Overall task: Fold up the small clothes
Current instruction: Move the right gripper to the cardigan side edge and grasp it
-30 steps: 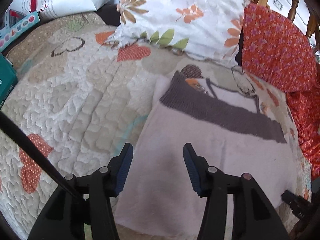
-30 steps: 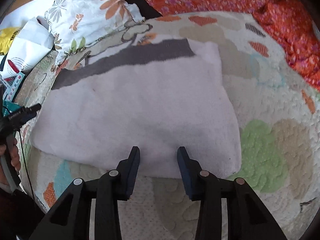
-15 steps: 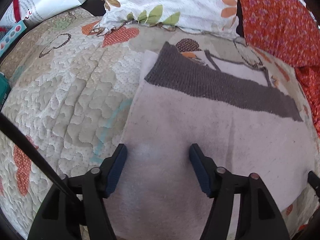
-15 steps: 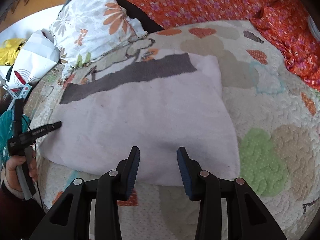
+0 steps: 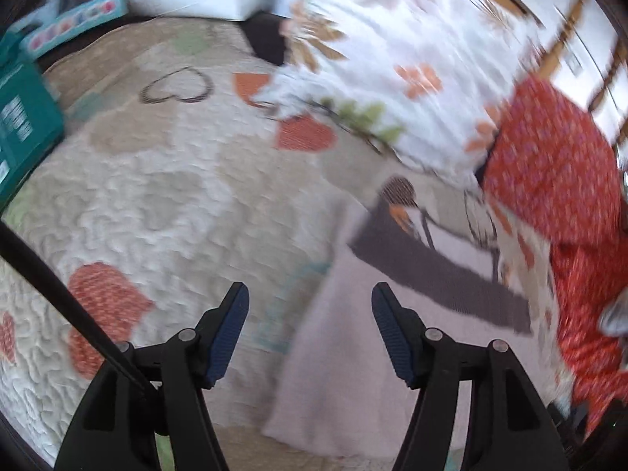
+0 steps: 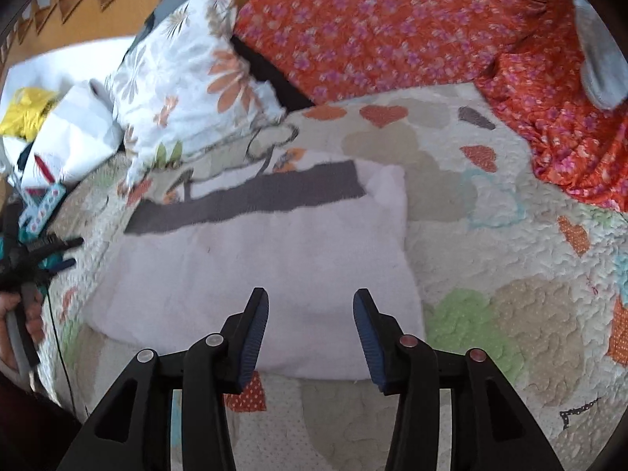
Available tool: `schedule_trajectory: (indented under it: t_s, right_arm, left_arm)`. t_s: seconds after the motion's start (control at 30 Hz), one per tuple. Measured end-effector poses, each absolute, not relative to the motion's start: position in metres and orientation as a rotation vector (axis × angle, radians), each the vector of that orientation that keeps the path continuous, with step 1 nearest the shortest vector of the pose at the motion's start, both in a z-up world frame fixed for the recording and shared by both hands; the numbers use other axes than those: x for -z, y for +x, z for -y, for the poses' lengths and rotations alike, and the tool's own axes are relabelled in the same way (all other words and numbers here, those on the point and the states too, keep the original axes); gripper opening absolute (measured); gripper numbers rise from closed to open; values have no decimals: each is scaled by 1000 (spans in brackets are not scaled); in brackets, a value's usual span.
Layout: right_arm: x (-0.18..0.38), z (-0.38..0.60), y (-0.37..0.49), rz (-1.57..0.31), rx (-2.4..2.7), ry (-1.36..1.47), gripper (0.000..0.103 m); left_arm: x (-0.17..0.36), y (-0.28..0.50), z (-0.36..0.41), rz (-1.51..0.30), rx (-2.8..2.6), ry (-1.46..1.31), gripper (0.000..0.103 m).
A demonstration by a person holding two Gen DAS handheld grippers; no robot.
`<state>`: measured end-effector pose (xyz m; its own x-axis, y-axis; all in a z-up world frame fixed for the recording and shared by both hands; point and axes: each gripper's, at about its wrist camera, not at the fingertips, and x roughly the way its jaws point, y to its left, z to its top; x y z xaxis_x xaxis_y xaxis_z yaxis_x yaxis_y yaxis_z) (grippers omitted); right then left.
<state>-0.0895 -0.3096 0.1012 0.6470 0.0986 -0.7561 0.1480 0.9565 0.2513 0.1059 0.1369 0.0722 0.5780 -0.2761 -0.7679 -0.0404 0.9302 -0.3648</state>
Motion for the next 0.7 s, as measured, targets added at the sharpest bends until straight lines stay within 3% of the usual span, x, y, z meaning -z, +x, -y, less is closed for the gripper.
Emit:
schedule_trajectory:
  t_s: [0.37,0.7]
  right_arm:
    - [-85,134,-63,-963,-331,-55,55]
    - [-55,-20,-52,-880,-367,-478,55]
  left_arm:
    - [-78,104,-218,-933,8,-575,64]
    - [-90,97,-282,-868,-78,-685,65]
